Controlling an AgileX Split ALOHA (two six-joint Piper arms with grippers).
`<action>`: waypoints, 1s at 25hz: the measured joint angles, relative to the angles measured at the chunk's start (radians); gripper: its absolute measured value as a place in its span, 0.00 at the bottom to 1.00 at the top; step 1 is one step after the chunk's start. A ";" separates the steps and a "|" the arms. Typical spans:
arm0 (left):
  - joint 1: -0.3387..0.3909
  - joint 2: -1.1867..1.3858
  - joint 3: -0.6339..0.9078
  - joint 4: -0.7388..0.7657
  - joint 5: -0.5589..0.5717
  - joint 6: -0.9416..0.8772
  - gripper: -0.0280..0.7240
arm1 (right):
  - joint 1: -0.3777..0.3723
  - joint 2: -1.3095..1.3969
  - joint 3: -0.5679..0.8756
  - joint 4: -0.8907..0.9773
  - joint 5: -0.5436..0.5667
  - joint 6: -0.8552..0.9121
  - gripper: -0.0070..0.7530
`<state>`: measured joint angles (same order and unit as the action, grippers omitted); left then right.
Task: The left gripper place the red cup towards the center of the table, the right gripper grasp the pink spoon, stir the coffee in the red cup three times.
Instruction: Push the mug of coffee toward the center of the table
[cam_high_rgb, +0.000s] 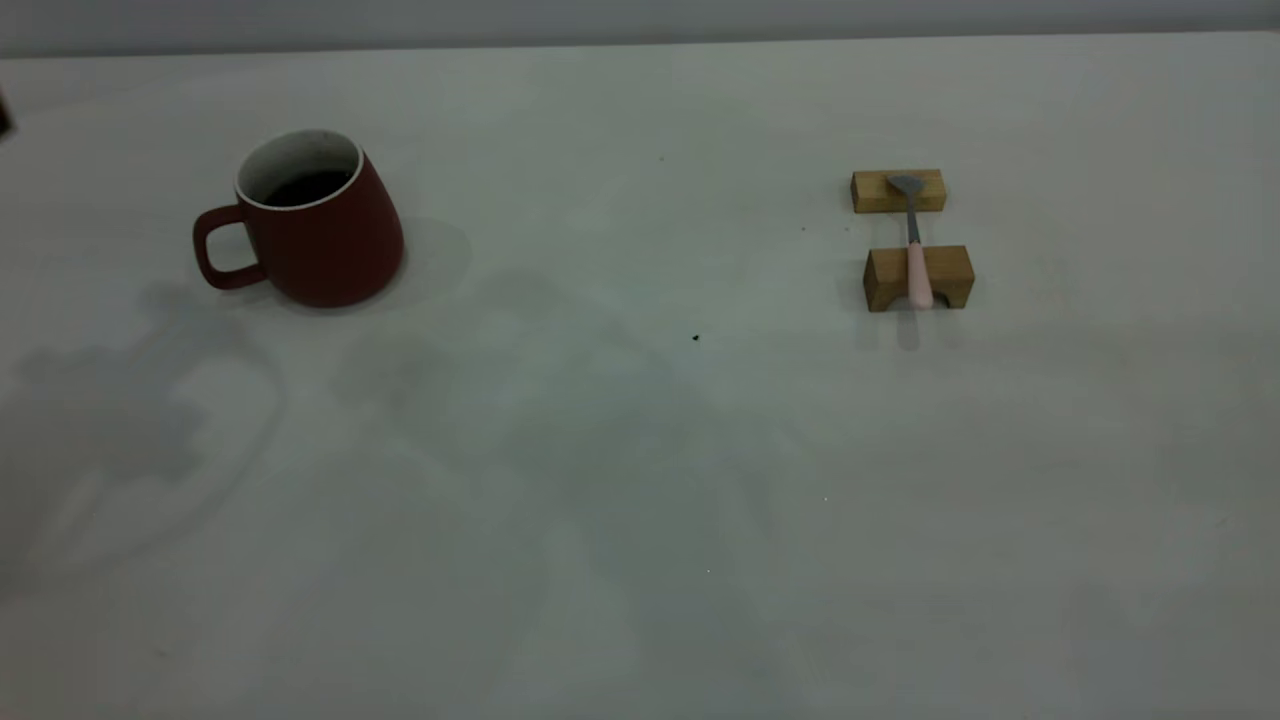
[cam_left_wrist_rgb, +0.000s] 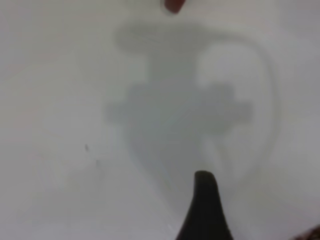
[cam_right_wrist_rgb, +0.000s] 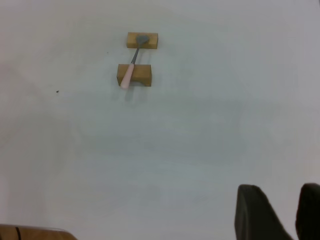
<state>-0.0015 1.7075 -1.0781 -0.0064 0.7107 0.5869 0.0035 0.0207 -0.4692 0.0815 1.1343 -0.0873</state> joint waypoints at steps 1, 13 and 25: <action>0.000 0.048 -0.032 0.000 -0.006 0.017 0.92 | 0.000 0.000 0.000 0.000 0.000 0.000 0.33; -0.009 0.413 -0.294 0.000 -0.069 0.152 0.88 | 0.000 0.000 0.000 0.000 0.000 0.000 0.33; -0.058 0.584 -0.366 0.000 -0.168 0.217 0.81 | 0.000 0.000 0.000 0.000 0.000 0.000 0.33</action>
<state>-0.0597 2.2912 -1.4443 -0.0064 0.5423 0.8042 0.0035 0.0207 -0.4692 0.0815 1.1343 -0.0873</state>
